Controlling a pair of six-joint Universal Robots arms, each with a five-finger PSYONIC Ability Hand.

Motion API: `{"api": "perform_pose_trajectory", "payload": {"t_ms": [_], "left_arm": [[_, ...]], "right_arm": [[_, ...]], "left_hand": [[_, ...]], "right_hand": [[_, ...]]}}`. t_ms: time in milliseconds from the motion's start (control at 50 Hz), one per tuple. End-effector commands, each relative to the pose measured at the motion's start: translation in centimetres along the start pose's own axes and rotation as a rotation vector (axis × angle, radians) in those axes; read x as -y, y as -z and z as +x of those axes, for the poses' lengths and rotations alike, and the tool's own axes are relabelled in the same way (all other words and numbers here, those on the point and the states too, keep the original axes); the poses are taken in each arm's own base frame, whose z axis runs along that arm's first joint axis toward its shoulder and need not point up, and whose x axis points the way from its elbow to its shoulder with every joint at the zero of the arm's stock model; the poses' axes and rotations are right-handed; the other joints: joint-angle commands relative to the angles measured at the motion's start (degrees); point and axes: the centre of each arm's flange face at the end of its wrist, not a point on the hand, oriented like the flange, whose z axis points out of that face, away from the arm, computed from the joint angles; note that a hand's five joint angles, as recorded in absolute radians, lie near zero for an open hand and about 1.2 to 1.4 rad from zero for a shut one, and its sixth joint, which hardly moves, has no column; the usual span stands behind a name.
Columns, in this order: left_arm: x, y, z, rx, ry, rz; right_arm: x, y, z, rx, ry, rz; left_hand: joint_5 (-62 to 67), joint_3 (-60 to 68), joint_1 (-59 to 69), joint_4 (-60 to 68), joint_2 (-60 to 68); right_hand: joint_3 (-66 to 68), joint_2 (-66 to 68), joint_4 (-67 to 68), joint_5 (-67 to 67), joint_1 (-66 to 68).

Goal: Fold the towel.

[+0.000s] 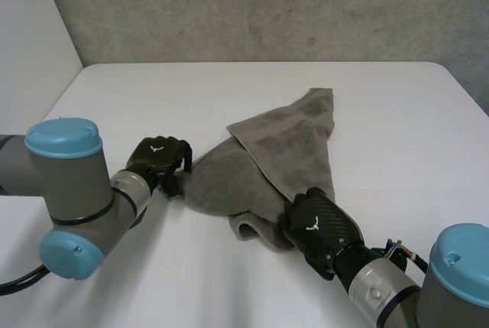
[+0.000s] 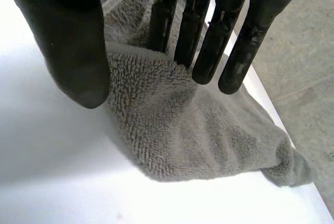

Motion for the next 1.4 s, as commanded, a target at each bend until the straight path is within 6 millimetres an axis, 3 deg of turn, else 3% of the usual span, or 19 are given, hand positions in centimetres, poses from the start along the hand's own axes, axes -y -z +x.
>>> {"api": "perform_pose_trajectory", "payload": {"t_ms": [20, 40, 80, 200, 260, 300, 360, 460, 560, 640, 660, 680, 720, 800, 900, 1020, 1140, 1240, 1400], "left_arm": [[-0.2, -0.4, 0.3, 0.001, -0.009, 0.010], [-0.2, -0.4, 0.3, 0.001, -0.009, 0.010], [-0.1, -0.3, 0.3, 0.002, -0.008, 0.014], [0.6, 0.2, 0.6, 0.002, -0.011, 0.030], [2.3, 1.1, 0.4, 0.018, -0.014, 0.075], [4.7, 2.4, 0.1, 0.035, -0.011, 0.142], [5.7, 3.1, -0.1, 0.041, -0.012, 0.169], [9.8, 6.4, -0.7, 0.060, -0.024, 0.310], [11.1, 7.6, -0.8, 0.067, -0.032, 0.356], [10.9, 7.7, -0.7, 0.065, -0.036, 0.348], [10.7, 7.7, -0.7, 0.065, -0.036, 0.342], [10.5, 7.6, -0.8, 0.064, -0.035, 0.336], [10.2, 7.5, -0.8, 0.066, -0.034, 0.327], [9.5, 7.2, -1.0, 0.069, -0.033, 0.303], [8.0, 6.4, -0.9, 0.066, -0.050, 0.248], [6.5, 6.5, -0.9, 0.069, -0.123, 0.170], [5.2, 6.6, -1.9, 0.097, -0.164, 0.116], [4.3, 6.8, -3.2, 0.138, -0.176, 0.077], [2.8, 7.1, -4.8, 0.175, -0.147, 0.000]], "right_arm": [[-0.8, -1.1, -0.5, 0.000, 0.016, -0.032], [-0.8, -1.1, -0.5, 0.000, 0.016, -0.032], [-0.8, -1.1, -0.5, -0.008, 0.048, -0.039], [0.4, -0.4, 0.3, -0.044, 0.076, -0.013], [2.2, 0.8, 1.1, -0.072, 0.082, 0.040], [3.6, 2.2, 1.5, -0.064, 0.080, 0.059], [4.4, 3.0, 1.6, -0.043, 0.074, 0.074], [6.8, 6.8, 0.5, 0.189, -0.001, 0.088], [8.1, 10.3, -1.7, 0.488, -0.123, 0.045], [9.2, 11.5, -2.1, 0.604, -0.181, 0.087], [9.5, 11.4, -1.9, 0.613, -0.190, 0.112], [9.6, 11.1, -1.5, 0.597, -0.200, 0.121], [9.8, 10.7, -1.2, 0.578, -0.209, 0.132], [10.3, 9.4, 0.1, 0.510, -0.242, 0.162], [10.0, 6.1, 4.8, 0.258, -0.359, 0.131], [8.7, 3.1, 6.0, 0.171, -0.382, 0.057], [7.5, 0.3, 5.9, 0.188, -0.397, 0.016], [7.5, -3.5, 3.5, 0.242, -0.377, 0.015], [8.1, -7.3, 1.0, 0.263, -0.332, 0.027]], "left_hand": [[1.81, 10.97, 11.36, 11.47, 11.02], [1.86, 11.02, 11.40, 11.52, 11.06], [11.38, 20.54, 20.93, 21.04, 20.59], [11.43, 20.59, 20.97, 21.08, 20.63], [11.43, 20.59, 20.97, 21.08, 20.63], [11.43, 20.59, 20.97, 21.08, 20.63], [11.43, 20.59, 20.97, 21.08, 20.63], [11.43, 20.59, 20.97, 21.08, 20.63], [11.43, 20.59, 20.97, 21.08, 20.63], [11.43, 20.59, 20.97, 21.08, 20.63], [11.43, 20.59, 20.97, 21.08, 20.63], [11.43, 20.59, 20.97, 21.08, 20.63], [11.43, 20.59, 20.97, 21.08, 20.63], [11.43, 20.59, 20.97, 21.08, 20.63], [11.43, 20.59, 20.97, 21.08, 20.63], [11.43, 20.59, 20.97, 21.08, 20.63], [11.43, 20.59, 20.97, 21.08, 20.63], [11.43, 20.59, 20.97, 21.08, 20.63], [11.43, 20.59, 20.97, 21.08, 20.63]], "right_hand": [[19.15, 18.81, 19.14, 19.25, 18.99], [19.23, 18.90, 19.22, 19.33, 19.07], [36.91, 36.58, 36.91, 37.01, 36.75], [37.00, 36.67, 37.00, 37.10, 36.85], [37.00, 36.67, 37.00, 37.10, 36.85], [37.00, 36.67, 37.00, 37.10, 36.85], [37.00, 36.67, 37.00, 37.10, 36.85], [37.00, 36.67, 37.00, 37.10, 36.85], [37.00, 36.67, 37.00, 37.10, 36.85], [36.22, 35.89, 36.22, 36.32, 36.06], [14.90, 14.57, 14.90, 15.01, 14.75], [-4.13, -4.46, -4.13, -4.02, -4.28], [-13.48, -13.81, -13.48, -13.38, -13.63], [-17.78, -18.11, -17.78, -17.67, -17.93], [-20.97, -21.30, -20.97, -20.86, -21.12], [-20.64, -20.97, -20.64, -20.54, -20.79], [-19.63, -19.96, -19.63, -19.52, -19.78], [-18.62, -18.95, -18.62, -18.52, -18.77], [-17.28, -17.61, -17.28, -17.17, -17.43]]}}
